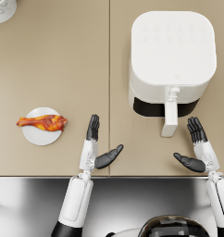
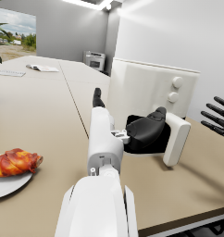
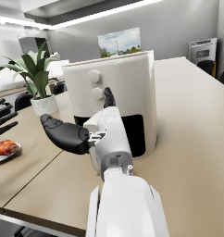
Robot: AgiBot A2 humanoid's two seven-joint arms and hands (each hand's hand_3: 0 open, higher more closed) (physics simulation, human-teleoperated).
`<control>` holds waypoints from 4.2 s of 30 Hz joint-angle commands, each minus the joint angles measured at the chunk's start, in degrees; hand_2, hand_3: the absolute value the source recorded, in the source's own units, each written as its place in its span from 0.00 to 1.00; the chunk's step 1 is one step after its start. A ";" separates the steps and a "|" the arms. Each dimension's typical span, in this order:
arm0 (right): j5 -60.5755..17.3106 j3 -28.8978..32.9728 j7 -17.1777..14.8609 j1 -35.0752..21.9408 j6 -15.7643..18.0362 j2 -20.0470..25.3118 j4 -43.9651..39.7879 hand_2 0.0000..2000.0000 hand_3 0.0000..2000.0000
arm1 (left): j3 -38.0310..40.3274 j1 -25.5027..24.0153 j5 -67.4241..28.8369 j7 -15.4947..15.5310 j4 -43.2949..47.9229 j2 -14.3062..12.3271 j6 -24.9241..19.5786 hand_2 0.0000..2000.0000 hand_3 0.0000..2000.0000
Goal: Pick up the drumstick and place it into the air fryer
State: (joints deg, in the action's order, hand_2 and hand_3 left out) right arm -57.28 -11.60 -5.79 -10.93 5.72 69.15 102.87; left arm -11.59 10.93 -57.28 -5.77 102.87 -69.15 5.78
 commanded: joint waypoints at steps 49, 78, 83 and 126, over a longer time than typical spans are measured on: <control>-19.16 -0.09 5.78 -2.22 -5.71 6.02 -6.22 0.00 0.00 | 22.84 8.03 -56.49 5.76 -10.85 -2.53 -5.78 0.00 0.00; -19.17 1.89 5.78 -3.81 -5.72 10.13 -9.72 0.00 0.00 | 23.65 20.34 -114.92 17.71 -36.20 -1.96 -30.72 0.00 0.00; -19.16 1.95 5.78 -4.28 -5.72 10.81 -8.92 0.00 0.00 | 22.86 20.17 -115.19 17.67 -39.33 -2.16 -29.39 0.00 0.00; -19.15 -2.07 5.78 -5.55 -5.72 15.11 -22.86 0.00 0.00 | 17.19 14.09 -90.35 5.61 -6.29 -1.31 -6.82 1.00 1.00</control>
State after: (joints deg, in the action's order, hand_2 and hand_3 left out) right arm -76.42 -12.42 0.00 -15.01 0.00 83.85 82.46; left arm 6.36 24.21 -145.13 -0.18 92.37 -70.60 -1.08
